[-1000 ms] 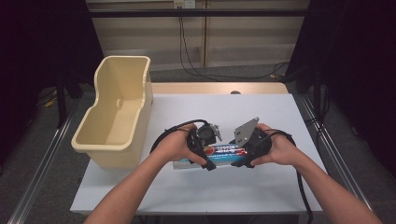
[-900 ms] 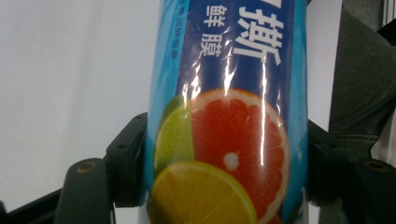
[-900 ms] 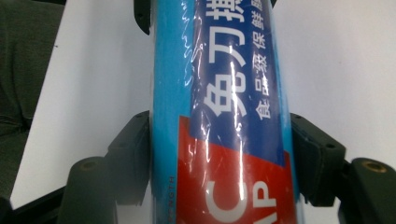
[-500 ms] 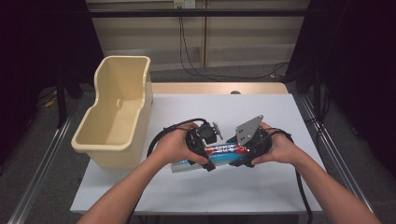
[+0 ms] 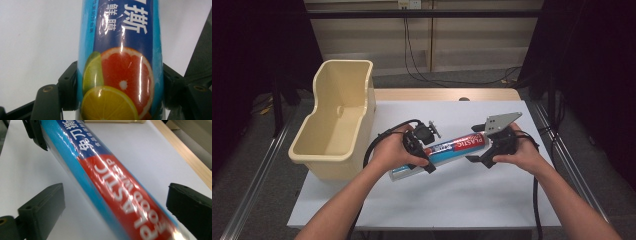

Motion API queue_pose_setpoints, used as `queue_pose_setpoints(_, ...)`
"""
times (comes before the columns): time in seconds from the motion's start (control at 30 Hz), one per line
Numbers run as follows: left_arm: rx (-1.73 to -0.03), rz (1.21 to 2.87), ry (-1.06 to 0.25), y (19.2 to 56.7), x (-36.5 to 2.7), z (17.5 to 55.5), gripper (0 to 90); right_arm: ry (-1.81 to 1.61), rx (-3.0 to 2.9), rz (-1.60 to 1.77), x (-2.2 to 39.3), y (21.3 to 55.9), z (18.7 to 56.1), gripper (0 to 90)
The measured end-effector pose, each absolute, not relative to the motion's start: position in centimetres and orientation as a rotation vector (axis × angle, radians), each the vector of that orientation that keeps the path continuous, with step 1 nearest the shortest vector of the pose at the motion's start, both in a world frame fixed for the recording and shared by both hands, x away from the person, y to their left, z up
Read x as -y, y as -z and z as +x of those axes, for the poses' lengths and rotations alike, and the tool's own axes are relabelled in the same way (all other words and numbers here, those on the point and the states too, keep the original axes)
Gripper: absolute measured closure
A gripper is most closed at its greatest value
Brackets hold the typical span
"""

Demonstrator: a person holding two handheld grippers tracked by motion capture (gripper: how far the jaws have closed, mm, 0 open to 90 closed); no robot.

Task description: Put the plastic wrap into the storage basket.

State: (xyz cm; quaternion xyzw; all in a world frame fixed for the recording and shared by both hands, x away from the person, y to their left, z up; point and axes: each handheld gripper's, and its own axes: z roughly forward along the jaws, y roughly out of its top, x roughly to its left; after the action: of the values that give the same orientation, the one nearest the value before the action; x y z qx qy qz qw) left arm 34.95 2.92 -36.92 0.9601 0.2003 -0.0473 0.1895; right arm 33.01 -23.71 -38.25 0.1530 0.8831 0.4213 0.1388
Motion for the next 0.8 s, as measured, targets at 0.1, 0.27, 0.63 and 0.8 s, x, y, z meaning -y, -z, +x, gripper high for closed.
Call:
queue_pose_setpoints(0.1,-0.631,2.683,0.148,36.8,-3.5,35.4,32.2,-1.258,-2.518,0.486,24.5,38.2,32.9,1.5)
queue_pose_setpoints(0.27,-0.718,2.661,0.145,36.2,-4.2,35.9,32.2,-1.294,-2.483,0.541,25.1,38.8,32.3,1.5)
queue_pose_setpoints(0.63,-0.864,2.584,0.085,34.8,-5.7,36.5,32.3,-1.417,-2.318,0.771,26.4,41.1,30.7,0.9)
queue_pose_setpoints(0.8,-0.905,2.562,0.065,34.3,-6.3,36.5,32.3,-1.466,-2.235,0.856,27.0,41.9,29.8,0.8)
